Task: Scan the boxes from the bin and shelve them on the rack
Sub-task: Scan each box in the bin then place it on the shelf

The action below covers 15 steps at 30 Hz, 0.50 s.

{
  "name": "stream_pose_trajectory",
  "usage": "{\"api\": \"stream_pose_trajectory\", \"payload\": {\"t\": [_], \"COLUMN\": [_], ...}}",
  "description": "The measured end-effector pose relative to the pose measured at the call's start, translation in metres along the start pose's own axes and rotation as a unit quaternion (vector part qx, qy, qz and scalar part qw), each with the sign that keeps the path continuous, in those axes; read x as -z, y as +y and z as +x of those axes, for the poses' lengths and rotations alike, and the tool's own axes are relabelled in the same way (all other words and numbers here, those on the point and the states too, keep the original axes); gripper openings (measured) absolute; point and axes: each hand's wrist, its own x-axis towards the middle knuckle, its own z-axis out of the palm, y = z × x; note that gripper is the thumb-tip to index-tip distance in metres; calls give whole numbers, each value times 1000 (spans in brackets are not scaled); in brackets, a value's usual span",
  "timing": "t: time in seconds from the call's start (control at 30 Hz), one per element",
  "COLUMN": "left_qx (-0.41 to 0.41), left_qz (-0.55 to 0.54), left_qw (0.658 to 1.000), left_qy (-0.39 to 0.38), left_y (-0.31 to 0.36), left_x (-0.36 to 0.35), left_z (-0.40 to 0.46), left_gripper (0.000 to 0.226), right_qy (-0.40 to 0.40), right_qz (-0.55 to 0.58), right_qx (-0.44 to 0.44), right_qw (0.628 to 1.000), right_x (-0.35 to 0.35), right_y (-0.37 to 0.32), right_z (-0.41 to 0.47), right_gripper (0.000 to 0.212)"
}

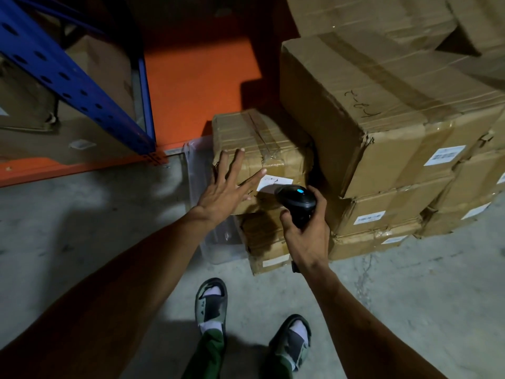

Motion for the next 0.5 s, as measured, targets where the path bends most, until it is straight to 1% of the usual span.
{"api": "stream_pose_trajectory", "payload": {"t": [0.1,0.23,0.37,0.43,0.5], "left_qx": [-3,-4,-4,-8,-10], "left_qz": [-6,-10,-31,-40,-48], "left_qw": [1000,1000,999,999,999], "left_qy": [8,-8,-8,-4,2], "left_y": [-1,-1,-1,-2,-3], "left_x": [-4,0,4,2,-1], "left_z": [-2,-2,-3,-2,-1], "left_gripper": [91,94,95,96,96], "right_qy": [11,13,13,-9,-48], "right_qz": [-11,-22,-54,-95,-149], "right_qx": [2,2,-21,-42,-52], "right_qw": [1000,1000,998,995,986], "right_x": [0,2,1,-2,-8], "right_y": [2,-2,7,20,35], "right_z": [-1,1,6,6,6], "right_gripper": [75,74,72,72,73]}}
